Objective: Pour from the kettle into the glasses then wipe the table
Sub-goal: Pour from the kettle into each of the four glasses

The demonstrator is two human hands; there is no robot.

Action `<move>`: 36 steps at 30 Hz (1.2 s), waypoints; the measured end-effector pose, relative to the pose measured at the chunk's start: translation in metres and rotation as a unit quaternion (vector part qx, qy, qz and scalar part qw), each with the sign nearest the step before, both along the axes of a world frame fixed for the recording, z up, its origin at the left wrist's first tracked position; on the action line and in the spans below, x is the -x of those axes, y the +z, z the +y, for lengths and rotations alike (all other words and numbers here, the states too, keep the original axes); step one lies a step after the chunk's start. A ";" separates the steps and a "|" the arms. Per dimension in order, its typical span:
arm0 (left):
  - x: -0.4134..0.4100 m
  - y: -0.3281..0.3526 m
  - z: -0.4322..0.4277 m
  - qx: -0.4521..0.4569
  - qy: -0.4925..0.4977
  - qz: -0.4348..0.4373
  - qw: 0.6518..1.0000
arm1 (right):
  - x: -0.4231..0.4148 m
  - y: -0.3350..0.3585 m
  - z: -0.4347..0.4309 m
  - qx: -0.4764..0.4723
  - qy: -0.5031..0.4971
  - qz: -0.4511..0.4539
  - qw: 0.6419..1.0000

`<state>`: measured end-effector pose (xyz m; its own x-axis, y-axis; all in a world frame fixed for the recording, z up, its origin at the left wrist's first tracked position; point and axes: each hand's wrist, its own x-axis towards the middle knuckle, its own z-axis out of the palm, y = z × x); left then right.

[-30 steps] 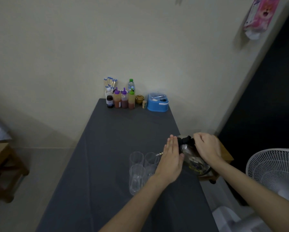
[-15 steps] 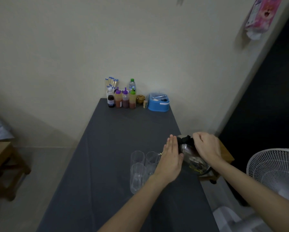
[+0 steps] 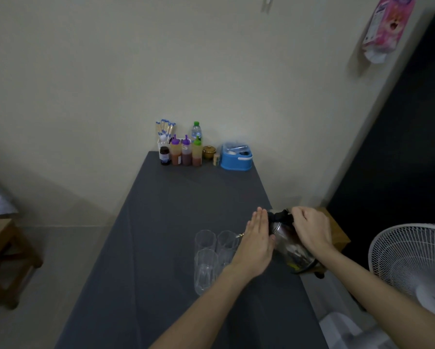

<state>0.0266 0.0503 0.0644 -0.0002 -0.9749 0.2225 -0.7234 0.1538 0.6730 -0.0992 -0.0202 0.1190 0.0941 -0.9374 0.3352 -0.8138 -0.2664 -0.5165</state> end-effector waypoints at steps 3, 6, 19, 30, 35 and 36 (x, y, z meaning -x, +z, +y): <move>0.000 0.001 0.000 -0.003 -0.009 -0.011 1.000 | 0.002 -0.002 0.002 -0.011 -0.014 -0.023 1.000; -0.001 0.005 0.000 -0.009 -0.027 -0.019 0.999 | 0.004 -0.004 0.008 -0.016 -0.021 -0.052 0.998; -0.018 0.026 -0.005 0.051 -0.020 -0.075 0.996 | -0.013 -0.002 0.012 -0.010 -0.059 -0.185 0.981; -0.051 0.014 0.009 0.034 0.045 -0.020 0.998 | -0.057 0.010 0.010 -0.014 0.030 -0.107 0.994; -0.053 0.007 0.013 0.021 0.057 0.016 0.998 | -0.066 0.018 0.012 -0.005 0.054 -0.048 0.997; -0.053 0.007 0.013 0.019 0.059 0.023 0.998 | -0.067 0.019 0.012 0.001 0.058 -0.042 0.997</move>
<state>0.0795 0.0635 0.0714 0.1254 -0.9581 0.2573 -0.7066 0.0958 0.7011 -0.0327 -0.0084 0.1379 0.1725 -0.9213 0.3485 -0.7317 -0.3567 -0.5809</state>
